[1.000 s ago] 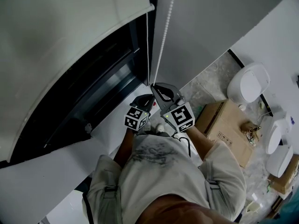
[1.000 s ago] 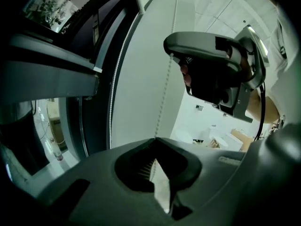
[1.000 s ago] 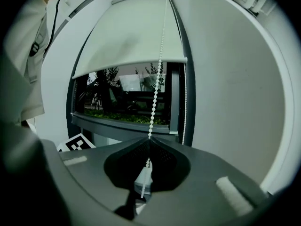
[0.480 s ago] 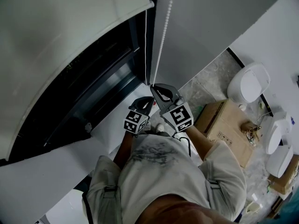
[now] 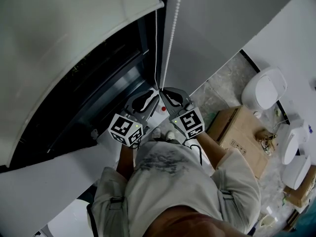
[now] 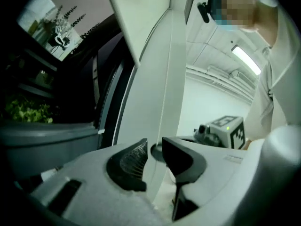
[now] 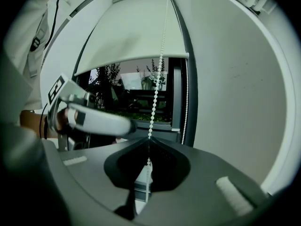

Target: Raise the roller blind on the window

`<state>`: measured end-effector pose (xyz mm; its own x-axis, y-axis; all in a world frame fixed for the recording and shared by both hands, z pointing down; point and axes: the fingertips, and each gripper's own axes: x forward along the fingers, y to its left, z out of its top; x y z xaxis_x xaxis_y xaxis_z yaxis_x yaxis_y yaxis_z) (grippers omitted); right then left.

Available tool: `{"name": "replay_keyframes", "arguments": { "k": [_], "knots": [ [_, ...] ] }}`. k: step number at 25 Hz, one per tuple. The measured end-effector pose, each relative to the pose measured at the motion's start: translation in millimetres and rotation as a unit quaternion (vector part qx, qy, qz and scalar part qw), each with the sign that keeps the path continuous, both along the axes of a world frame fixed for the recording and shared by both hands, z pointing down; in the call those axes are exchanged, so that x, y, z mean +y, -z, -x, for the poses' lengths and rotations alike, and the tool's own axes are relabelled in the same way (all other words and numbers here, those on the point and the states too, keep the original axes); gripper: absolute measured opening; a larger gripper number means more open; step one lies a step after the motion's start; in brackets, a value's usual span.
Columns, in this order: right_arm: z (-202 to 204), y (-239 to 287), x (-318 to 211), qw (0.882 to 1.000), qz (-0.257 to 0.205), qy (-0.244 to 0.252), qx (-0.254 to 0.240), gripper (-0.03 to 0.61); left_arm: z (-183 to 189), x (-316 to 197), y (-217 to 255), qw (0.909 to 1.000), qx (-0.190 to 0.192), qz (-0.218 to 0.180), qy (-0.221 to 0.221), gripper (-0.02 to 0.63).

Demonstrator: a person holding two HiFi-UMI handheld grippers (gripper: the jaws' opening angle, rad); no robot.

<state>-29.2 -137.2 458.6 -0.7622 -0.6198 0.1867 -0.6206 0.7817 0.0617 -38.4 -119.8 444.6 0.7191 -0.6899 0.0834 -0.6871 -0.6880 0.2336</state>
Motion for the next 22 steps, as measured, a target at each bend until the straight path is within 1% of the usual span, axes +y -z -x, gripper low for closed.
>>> {"name": "replay_keyframes", "arguments": {
  "k": [3,6,15,18,22],
  "knots": [
    [0.5,-0.2,0.2,1.0,-0.001,0.0,0.002,0.009,-4.6,-3.3,47.9,0.9988,-0.004,-0.048,-0.008,0.112],
    [1.4,-0.4,0.0,1.0,-0.001,0.0,0.003,0.011,-10.9,-6.9,83.4,0.9961,-0.011,-0.086,-0.015,0.117],
    [4.9,0.2,1.1,1.0,-0.001,0.0,0.006,0.009,-26.1,-26.6,145.8,0.9882,-0.012,-0.152,-0.017,0.117],
    [6.3,0.7,1.8,1.0,-0.002,0.001,0.006,0.009,-28.6,-29.4,161.3,0.9856,-0.013,-0.168,-0.015,0.095],
    [7.4,0.4,2.0,1.0,-0.002,0.001,0.006,0.009,-30.1,-32.0,168.3,0.9838,-0.023,-0.178,-0.006,0.018]
  ]
}}
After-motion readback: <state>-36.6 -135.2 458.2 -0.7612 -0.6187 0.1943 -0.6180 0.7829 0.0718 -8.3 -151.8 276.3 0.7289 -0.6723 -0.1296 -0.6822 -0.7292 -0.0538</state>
